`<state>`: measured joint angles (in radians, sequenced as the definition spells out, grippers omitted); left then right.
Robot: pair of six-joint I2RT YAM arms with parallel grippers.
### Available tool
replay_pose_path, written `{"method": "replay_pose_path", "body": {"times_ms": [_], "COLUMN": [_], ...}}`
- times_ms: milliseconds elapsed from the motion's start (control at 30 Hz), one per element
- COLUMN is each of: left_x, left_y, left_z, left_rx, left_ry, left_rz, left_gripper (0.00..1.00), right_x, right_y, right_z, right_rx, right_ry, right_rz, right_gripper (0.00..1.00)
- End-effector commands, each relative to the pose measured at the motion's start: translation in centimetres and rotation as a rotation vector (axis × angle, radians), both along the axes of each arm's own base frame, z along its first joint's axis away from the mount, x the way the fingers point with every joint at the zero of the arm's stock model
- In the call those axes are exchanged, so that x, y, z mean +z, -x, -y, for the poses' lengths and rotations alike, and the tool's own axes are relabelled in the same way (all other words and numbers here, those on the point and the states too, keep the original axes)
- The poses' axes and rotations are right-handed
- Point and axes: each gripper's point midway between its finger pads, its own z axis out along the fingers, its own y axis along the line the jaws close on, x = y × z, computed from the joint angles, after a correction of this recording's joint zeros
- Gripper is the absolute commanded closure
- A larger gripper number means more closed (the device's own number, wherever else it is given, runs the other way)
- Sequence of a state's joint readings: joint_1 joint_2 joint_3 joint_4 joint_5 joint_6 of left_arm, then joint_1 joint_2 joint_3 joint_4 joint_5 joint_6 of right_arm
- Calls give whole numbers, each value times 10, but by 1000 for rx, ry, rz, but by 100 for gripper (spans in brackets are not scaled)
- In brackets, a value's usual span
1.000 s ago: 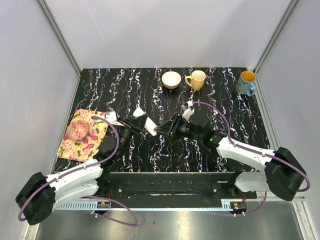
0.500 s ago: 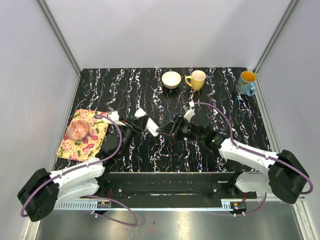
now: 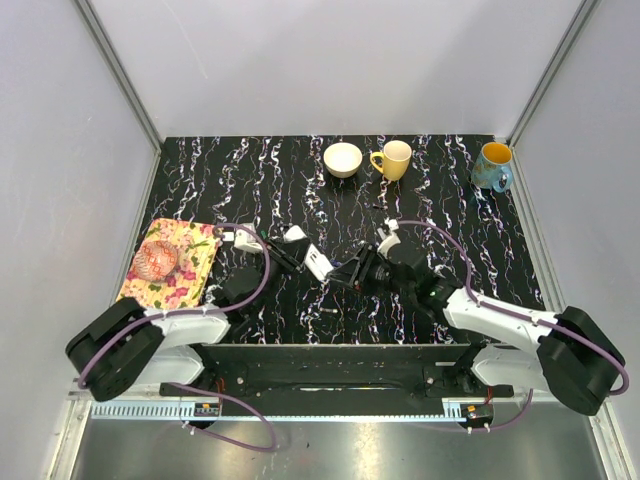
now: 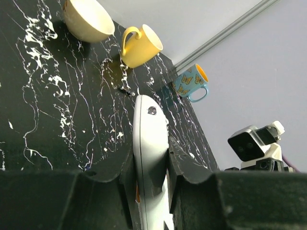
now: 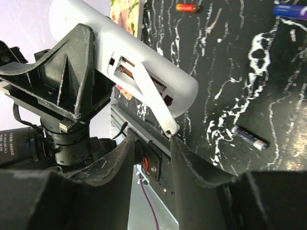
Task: Load the batteries into the remote control
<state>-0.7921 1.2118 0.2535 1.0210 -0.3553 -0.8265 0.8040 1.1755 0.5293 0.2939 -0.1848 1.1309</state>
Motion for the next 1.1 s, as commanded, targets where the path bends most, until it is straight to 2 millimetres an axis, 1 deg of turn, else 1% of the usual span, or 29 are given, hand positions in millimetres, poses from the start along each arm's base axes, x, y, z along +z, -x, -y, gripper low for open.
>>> {"method": "replay_pose_path", "body": {"times_ms": [0, 67, 100, 233, 367, 400, 467, 500, 533, 567, 600, 633, 700, 867, 900, 967, 1033, 1067], "left_x": [28, 22, 20, 11, 4, -3, -3, -12, -9, -11, -20, -19, -27, -36, -37, -35, -27, -18], "left_y": [2, 0, 0, -4, -8, -10, -10, -11, -11, -11, -12, -12, -15, -18, -19, -20, -22, -23], "left_z": [14, 18, 21, 31, 36, 38, 40, 42, 43, 44, 46, 47, 48, 46, 43, 39, 31, 25], "left_rx": [-42, -47, -55, -67, -66, -68, -74, -77, -83, -87, -88, -91, -83, -62, -47, -30, 2, 18], "left_ry": [131, 135, 135, 138, 136, 125, 141, 133, 153, 157, 148, 161, 152, 126, 123, 118, 112, 124], "left_rz": [80, 70, 68, 57, 46, 36, 42, 27, 39, 37, 21, 23, 11, 7, 7, 18, 41, 59], "left_gripper": [100, 100, 100, 100, 100, 100, 100, 100, 100, 100, 100, 100, 100, 100, 100, 100, 100, 100], "right_x": [-8, -12, -19, -31, -48, -52, -59, -63, -63, -66, -70, -71, -76, -80, -81, -78, -73, -68], "right_y": [-9, -11, -12, -18, -22, -21, -22, -20, -21, -20, -19, -19, -19, -20, -20, -22, -22, -25], "right_z": [12, 14, 17, 24, 28, 30, 30, 31, 30, 30, 30, 31, 32, 34, 35, 36, 39, 39], "right_rx": [-45, -53, -58, -75, -87, -87, -88, -87, -87, -84, -83, -84, -83, -83, -83, -86, -89, -90], "right_ry": [14, 13, 19, 29, 49, 53, 55, 55, 44, 47, 51, 52, 65, 80, 89, 93, 110, 122], "right_rz": [28, 23, 12, -4, -27, -34, -46, -59, -56, -64, -71, -69, -76, -78, -78, -66, -49, -25], "right_gripper": [58, 58, 58, 58, 59, 59, 58, 58, 59, 59, 59, 59, 59, 59, 59, 58, 58, 57]}}
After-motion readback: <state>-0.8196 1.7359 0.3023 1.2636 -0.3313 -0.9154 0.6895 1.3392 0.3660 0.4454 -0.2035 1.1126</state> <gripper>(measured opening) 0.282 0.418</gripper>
